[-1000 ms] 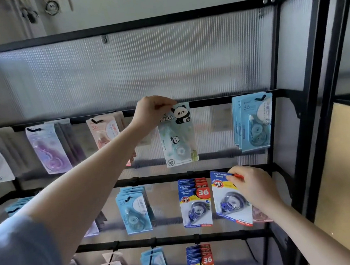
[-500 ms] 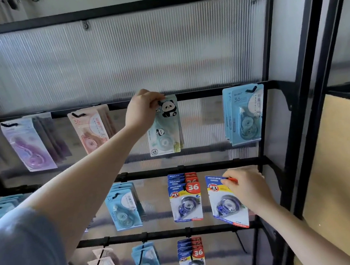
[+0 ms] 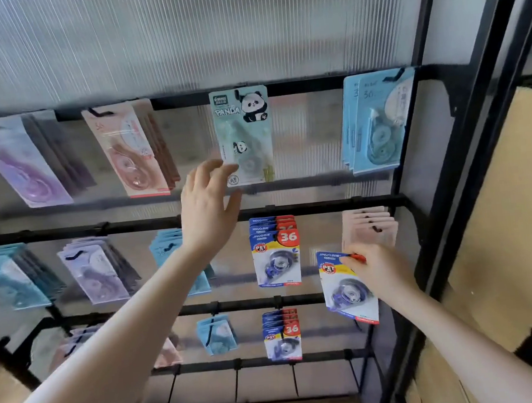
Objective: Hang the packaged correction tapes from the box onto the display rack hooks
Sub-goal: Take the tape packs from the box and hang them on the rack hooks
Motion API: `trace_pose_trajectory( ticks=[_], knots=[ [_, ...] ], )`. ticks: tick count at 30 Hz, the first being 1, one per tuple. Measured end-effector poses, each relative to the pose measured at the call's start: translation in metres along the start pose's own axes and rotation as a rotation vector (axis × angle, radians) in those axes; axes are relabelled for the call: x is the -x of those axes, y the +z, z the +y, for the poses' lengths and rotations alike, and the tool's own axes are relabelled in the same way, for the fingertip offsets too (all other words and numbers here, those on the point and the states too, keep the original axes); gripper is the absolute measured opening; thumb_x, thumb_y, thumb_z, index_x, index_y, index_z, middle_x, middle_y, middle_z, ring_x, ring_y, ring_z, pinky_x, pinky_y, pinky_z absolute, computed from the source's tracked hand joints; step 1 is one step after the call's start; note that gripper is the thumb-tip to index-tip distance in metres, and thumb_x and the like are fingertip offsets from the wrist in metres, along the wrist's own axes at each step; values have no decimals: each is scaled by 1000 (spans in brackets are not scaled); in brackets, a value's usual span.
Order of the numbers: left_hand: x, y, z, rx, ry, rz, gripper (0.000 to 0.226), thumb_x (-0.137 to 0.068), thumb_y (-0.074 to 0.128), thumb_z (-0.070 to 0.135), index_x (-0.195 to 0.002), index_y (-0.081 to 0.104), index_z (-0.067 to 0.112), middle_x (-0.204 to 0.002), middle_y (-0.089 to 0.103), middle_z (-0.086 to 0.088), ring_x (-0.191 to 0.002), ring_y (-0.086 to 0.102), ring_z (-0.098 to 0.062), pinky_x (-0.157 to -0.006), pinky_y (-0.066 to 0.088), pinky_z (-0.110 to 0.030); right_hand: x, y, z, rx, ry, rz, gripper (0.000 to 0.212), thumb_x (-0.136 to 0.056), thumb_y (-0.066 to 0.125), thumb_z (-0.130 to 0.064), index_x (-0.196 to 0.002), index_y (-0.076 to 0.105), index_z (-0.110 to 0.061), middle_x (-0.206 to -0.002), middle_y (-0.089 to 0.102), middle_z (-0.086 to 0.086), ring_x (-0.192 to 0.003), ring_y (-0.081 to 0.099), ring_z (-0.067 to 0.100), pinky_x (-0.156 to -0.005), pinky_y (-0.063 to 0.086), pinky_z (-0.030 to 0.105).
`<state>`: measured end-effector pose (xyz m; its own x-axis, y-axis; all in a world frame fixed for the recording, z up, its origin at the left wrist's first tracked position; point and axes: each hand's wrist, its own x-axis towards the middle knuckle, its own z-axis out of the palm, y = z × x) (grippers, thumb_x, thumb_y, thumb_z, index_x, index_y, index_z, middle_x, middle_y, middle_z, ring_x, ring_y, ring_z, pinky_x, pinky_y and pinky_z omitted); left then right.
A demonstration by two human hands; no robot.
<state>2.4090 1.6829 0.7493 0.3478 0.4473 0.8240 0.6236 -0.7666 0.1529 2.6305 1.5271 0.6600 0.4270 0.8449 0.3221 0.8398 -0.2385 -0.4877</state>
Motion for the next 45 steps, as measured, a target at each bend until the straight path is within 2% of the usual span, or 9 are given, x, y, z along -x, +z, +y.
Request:
trace_pose_trajectory(
  ticks=[2,5,10,17,23,29,32,39,45],
  knots=[
    [24,7,-5,32,-6,-51,34,-83,50,26,-113,59,12,-116,56,-12,-103,51,-33,-88,41,-41,0,8,1,12,7,12,17,-89,59,-24,-82,67,-11,-69,65,4,-69,56,24,-57,40,31],
    [56,16,-12,79,8,-110,35,-83,49,29,-113,57,12,-115,56,-12,-102,49,-31,-88,37,-36,7,21,-1,-21,16,18,14,-85,64,-21,-74,66,-14,-64,59,3,-68,49,22,-59,36,33],
    [98,38,-25,114,25,-230,38,-83,47,29,-116,56,11,-117,55,-14,-103,50,-35,-88,39,-40,33,41,-6,24,92,48,12,-86,62,-23,-84,69,-14,-80,69,5,-77,58,26,-62,44,35],
    [150,78,-10,171,-22,-382,39,-83,46,31,-111,60,8,-117,56,-16,-103,53,-37,-84,43,-43,66,65,25,15,140,-14,16,-90,59,-23,-96,70,-14,-93,70,2,-85,60,22,-60,32,29],
    [187,123,7,194,-36,-432,38,-85,48,31,-114,60,10,-116,57,-14,-101,53,-35,-85,41,-41,74,103,72,-93,189,26,7,-82,67,-16,-86,72,-14,-82,70,3,-75,62,24,-63,46,35],
    [246,161,18,103,-73,-515,35,-83,55,25,-113,60,9,-118,57,-13,-102,52,-34,-86,40,-40,85,148,130,-94,192,36,6,-84,66,-15,-86,71,-14,-76,69,6,-68,61,27,-57,49,39],
    [271,171,13,70,-108,-542,33,-85,55,25,-114,61,10,-120,56,-14,-107,51,-34,-86,44,-45,83,163,150,-132,174,43,6,-84,65,-12,-83,71,-12,-77,67,5,-69,60,25,-56,48,38],
    [306,179,7,33,-226,-568,35,-84,50,26,-113,62,9,-119,57,-15,-107,50,-31,-87,42,-41,66,192,176,-200,83,31,9,-81,70,-13,-87,74,-7,-83,71,5,-71,64,17,-55,45,27],
    [331,182,4,20,-293,-615,37,-83,51,25,-115,60,9,-121,55,-14,-108,49,-32,-89,40,-42,50,205,182,-194,-31,62,22,-84,59,-22,-87,73,-5,-81,70,8,-70,61,14,-53,47,30]
  ],
)
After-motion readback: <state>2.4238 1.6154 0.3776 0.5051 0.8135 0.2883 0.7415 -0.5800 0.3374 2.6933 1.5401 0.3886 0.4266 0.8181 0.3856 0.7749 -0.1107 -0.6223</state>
